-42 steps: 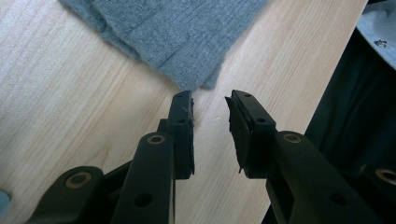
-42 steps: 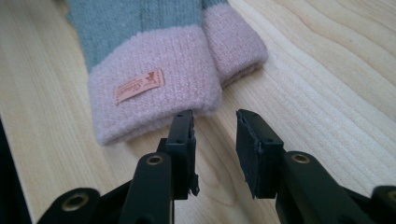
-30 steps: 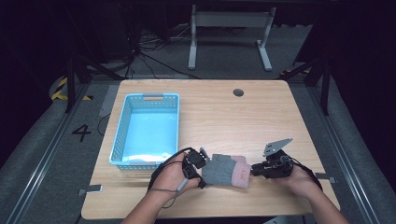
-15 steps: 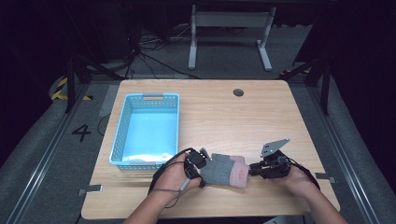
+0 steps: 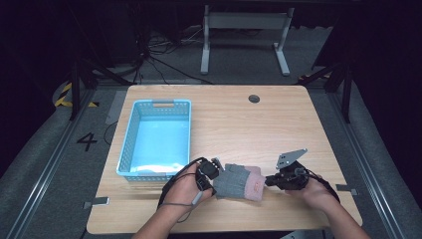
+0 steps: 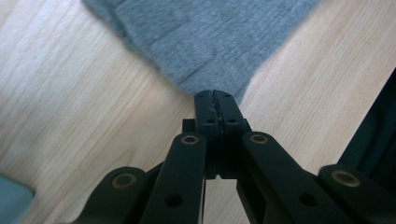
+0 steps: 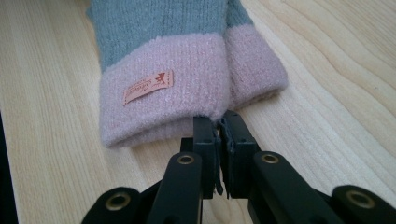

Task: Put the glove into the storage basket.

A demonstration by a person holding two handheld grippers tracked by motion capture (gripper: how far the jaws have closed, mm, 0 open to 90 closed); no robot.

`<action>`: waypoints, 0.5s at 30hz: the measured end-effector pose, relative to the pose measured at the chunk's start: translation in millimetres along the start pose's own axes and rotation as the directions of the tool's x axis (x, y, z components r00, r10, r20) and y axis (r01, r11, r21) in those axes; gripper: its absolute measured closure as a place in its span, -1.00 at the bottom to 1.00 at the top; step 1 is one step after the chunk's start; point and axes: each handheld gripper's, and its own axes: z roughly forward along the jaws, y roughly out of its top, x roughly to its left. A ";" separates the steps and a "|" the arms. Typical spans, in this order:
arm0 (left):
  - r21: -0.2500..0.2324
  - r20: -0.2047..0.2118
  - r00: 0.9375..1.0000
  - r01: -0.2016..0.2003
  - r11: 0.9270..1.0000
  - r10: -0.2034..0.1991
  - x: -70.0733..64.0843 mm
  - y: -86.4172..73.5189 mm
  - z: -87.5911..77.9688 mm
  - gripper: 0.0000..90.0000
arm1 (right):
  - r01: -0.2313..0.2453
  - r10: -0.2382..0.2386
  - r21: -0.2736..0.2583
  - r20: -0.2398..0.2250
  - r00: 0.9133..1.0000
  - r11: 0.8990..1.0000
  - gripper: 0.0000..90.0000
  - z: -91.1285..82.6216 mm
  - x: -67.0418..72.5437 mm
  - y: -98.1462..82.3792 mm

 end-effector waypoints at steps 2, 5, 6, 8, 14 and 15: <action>-0.004 -0.007 1.000 0.019 1.000 -0.019 1.5 -1.0 -2.4 0.87 | -0.006 0.006 -0.001 -0.003 1.000 1.000 0.90 -0.6 -0.7 -0.6; 0.007 -0.022 0.999 0.029 1.000 -0.029 2.4 -1.2 -0.2 0.66 | -0.005 0.005 -0.001 -0.004 1.000 1.000 0.90 -0.4 -1.1 -0.5; 0.017 -0.018 0.999 0.032 0.999 -0.032 2.9 -1.1 1.5 0.60 | -0.005 0.005 0.000 -0.003 1.000 1.000 0.90 -0.2 -1.0 -0.4; 0.021 -0.002 1.000 0.030 0.999 -0.030 3.1 -0.5 4.9 0.52 | -0.005 0.005 0.001 -0.002 1.000 1.000 0.90 0.0 -0.8 -0.3; 0.027 0.014 1.000 0.003 1.000 -0.003 -0.2 2.6 8.2 0.59 | -0.002 0.002 0.005 -0.001 1.000 1.000 0.90 1.4 -0.3 0.3; 0.026 0.014 1.000 0.000 1.000 -0.001 -0.5 2.6 7.7 0.66 | -0.003 0.003 0.006 0.000 1.000 1.000 0.90 1.6 -0.3 0.3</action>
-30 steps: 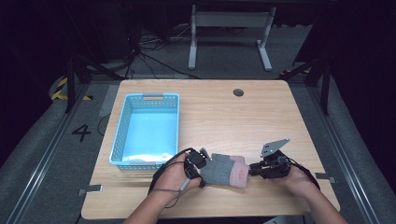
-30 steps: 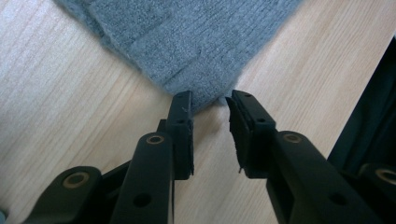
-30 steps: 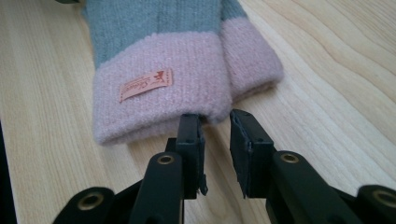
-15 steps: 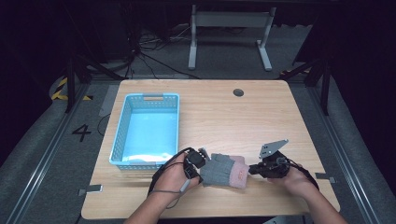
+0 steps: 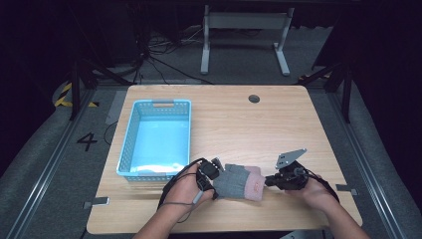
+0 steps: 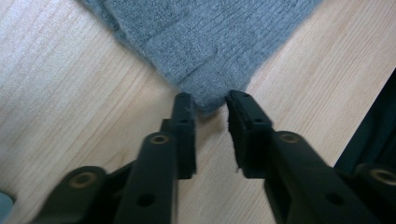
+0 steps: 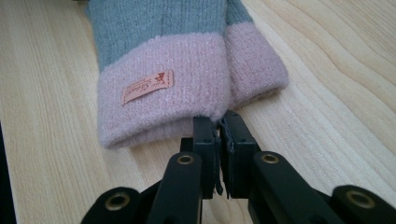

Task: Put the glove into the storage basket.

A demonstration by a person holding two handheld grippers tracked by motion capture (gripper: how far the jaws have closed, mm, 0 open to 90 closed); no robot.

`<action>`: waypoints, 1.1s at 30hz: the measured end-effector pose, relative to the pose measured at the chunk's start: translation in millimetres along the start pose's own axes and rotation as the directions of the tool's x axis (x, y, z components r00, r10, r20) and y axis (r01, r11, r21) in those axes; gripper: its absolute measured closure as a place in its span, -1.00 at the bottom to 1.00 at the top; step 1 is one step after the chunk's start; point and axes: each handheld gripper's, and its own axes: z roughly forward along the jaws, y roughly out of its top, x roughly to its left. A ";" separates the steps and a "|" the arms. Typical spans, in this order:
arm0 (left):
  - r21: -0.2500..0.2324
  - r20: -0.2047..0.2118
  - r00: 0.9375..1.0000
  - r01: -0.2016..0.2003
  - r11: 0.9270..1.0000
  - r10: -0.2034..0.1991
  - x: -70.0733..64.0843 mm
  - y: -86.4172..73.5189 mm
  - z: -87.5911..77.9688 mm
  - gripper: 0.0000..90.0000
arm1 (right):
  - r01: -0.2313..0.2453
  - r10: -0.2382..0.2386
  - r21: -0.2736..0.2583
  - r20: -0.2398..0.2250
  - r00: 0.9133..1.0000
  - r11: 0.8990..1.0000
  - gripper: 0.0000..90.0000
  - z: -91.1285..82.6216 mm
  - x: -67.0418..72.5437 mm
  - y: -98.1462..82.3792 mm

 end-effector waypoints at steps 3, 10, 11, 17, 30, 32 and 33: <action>-0.013 -0.003 1.000 -0.016 1.000 0.016 -2.0 -0.1 -3.4 0.84 | -0.001 0.001 0.000 0.000 1.000 1.000 0.90 -0.3 0.1 0.1; -0.031 0.007 0.999 -0.045 0.999 0.045 -10.1 -1.7 -13.7 0.90 | -0.005 0.005 -0.009 0.007 1.000 1.000 0.91 -5.8 1.5 1.5; -0.037 0.008 0.999 -0.045 0.998 0.046 -11.7 -2.1 -15.5 0.90 | -0.003 0.003 -0.020 0.011 1.000 1.000 0.91 -10.2 1.8 2.8; -0.058 0.012 0.998 -0.068 0.996 0.069 -21.9 -5.4 -26.1 0.90 | -0.003 0.004 -0.055 0.011 1.000 0.998 0.91 -19.4 -1.4 8.0; -0.066 0.001 0.997 -0.078 0.995 0.078 -26.7 -6.6 -26.1 0.90 | -0.034 0.034 -0.066 0.005 0.999 0.997 0.92 -10.3 -23.4 30.0; -0.064 0.004 0.997 -0.078 0.995 0.078 -27.5 -5.6 -24.2 0.90 | -0.039 0.039 -0.052 0.008 0.999 0.998 0.92 -8.0 -24.7 29.8; -0.060 0.004 0.997 -0.081 0.995 0.081 -27.5 -4.9 -23.0 0.90 | -0.036 0.037 -0.053 0.010 0.999 0.998 0.92 -7.5 -25.4 29.4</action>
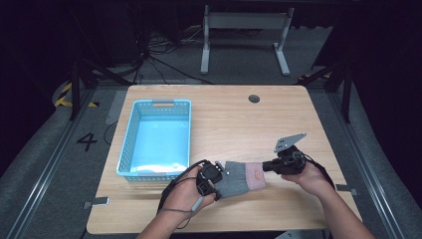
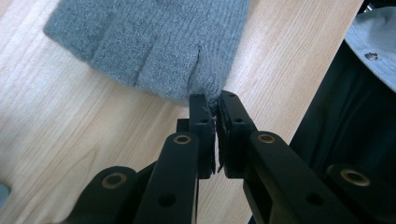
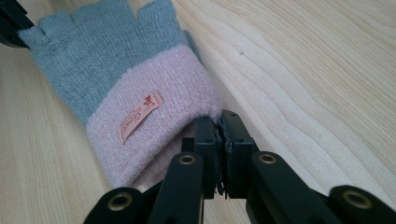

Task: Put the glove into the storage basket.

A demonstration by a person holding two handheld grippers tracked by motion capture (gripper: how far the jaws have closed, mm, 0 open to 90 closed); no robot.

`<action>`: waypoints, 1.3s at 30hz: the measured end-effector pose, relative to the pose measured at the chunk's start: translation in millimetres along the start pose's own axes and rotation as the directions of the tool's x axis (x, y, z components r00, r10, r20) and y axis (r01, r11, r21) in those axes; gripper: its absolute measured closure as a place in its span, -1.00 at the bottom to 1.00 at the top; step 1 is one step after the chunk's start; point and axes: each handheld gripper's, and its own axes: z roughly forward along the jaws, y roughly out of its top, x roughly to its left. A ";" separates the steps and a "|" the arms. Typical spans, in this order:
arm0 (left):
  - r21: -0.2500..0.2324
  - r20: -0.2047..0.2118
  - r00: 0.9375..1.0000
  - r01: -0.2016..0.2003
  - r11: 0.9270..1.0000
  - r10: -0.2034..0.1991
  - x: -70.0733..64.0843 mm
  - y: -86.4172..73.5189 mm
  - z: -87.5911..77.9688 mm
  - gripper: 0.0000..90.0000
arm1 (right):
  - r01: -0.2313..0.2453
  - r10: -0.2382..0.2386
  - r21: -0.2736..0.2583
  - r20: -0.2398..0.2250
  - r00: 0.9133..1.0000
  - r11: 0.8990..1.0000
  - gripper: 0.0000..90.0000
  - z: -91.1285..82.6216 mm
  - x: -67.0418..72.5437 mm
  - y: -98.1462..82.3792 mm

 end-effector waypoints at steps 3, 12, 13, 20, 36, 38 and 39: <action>0.012 -0.005 1.000 0.002 1.000 -0.002 1.0 0.6 2.7 0.90 | -0.006 0.006 -0.001 0.000 1.000 1.000 0.92 1.9 -2.2 -1.0; 0.031 -0.002 1.000 0.020 0.999 -0.020 8.9 0.9 10.9 0.90 | -0.025 0.025 0.038 0.003 1.000 0.999 0.92 16.4 -5.3 -2.8; 0.033 0.000 1.000 0.022 0.999 -0.022 8.9 1.3 12.4 0.90 | -0.019 0.019 0.038 0.010 1.000 0.999 0.91 17.5 -5.4 -2.5; 0.033 -0.006 1.000 0.022 0.999 -0.022 11.7 0.6 13.5 0.66 | -0.055 0.054 0.060 0.024 0.998 0.997 0.69 15.2 -8.4 -7.8; -0.071 -0.062 0.998 -0.013 0.997 0.008 9.7 16.8 -12.9 0.38 | -0.114 0.118 -0.053 0.076 0.990 0.992 0.57 -33.6 -9.2 -27.5; -0.084 -0.061 0.998 -0.029 0.996 0.024 7.9 22.9 -15.1 0.33 | -0.131 0.136 -0.062 0.077 0.988 0.989 0.54 -36.8 -9.8 -29.4; -0.090 -0.060 0.998 -0.039 0.995 0.034 7.0 25.8 -15.6 0.29 | -0.142 0.148 -0.070 0.080 0.986 0.987 0.51 -40.6 -10.1 -31.3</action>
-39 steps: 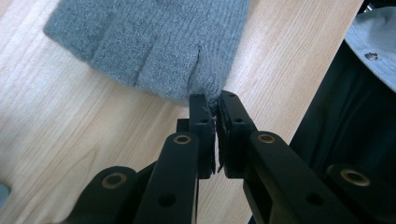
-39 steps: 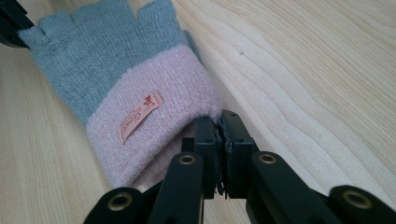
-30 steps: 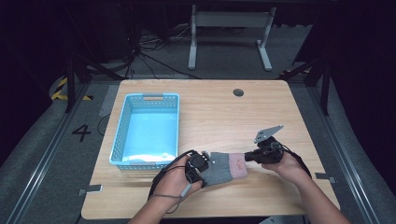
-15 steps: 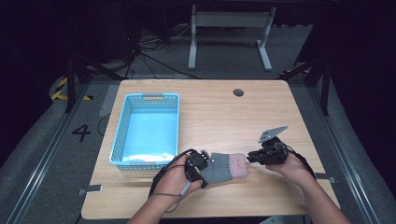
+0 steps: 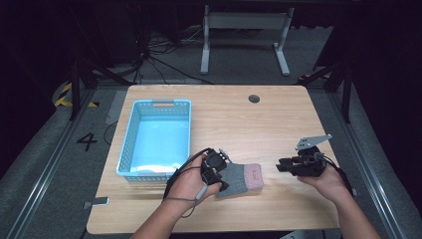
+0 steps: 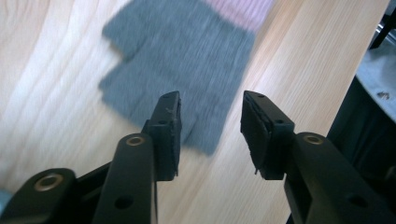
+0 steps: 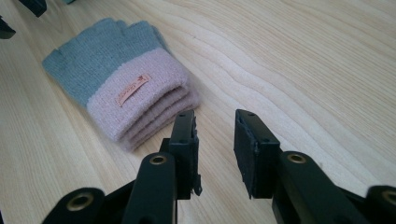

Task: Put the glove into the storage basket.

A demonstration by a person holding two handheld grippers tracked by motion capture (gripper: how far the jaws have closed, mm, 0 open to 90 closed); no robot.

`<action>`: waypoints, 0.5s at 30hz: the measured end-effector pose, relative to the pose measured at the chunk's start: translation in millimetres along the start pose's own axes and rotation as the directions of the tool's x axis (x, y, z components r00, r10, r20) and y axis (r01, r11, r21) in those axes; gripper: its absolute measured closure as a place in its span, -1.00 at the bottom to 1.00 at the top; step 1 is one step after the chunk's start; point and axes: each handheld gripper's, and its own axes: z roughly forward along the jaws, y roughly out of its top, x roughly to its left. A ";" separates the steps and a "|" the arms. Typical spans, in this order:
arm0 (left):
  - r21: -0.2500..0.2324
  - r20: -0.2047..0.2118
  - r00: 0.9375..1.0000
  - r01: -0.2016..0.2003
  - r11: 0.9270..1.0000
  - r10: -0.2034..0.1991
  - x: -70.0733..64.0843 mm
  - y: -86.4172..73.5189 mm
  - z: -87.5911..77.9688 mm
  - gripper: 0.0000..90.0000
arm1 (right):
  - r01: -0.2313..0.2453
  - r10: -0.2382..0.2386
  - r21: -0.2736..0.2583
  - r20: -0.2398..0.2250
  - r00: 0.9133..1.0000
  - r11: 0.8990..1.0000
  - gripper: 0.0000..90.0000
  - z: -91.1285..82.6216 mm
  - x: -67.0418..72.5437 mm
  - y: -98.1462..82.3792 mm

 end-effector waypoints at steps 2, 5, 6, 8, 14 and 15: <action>-0.003 0.001 1.000 -0.017 1.000 0.017 -0.6 4.7 1.0 0.28 | -0.005 0.005 -0.002 0.000 1.000 1.000 0.50 -1.3 0.0 -0.4; -0.012 -0.006 0.999 -0.040 0.999 0.040 0.5 12.9 5.2 0.21 | -0.024 0.024 -0.010 -0.005 1.000 1.000 0.43 -5.2 0.6 -1.6; -0.013 -0.010 0.999 -0.048 0.999 0.048 1.1 15.3 6.8 0.19 | -0.027 0.027 -0.011 -0.007 1.000 1.000 0.42 -6.0 0.8 -2.0; -0.018 -0.021 0.997 -0.074 0.997 0.074 2.5 19.1 10.4 0.12 | -0.033 0.033 -0.011 -0.008 0.999 0.999 0.39 -7.3 1.6 -3.1; 0.007 0.008 0.994 -0.113 0.994 0.113 8.8 28.7 25.3 0.09 | -0.037 0.037 -0.012 -0.012 0.999 0.999 0.34 -8.4 3.5 -6.0; 0.003 0.003 0.992 -0.122 0.992 0.122 10.6 29.8 29.2 0.07 | -0.038 0.038 -0.011 -0.012 0.999 0.999 0.34 -8.3 3.6 -6.3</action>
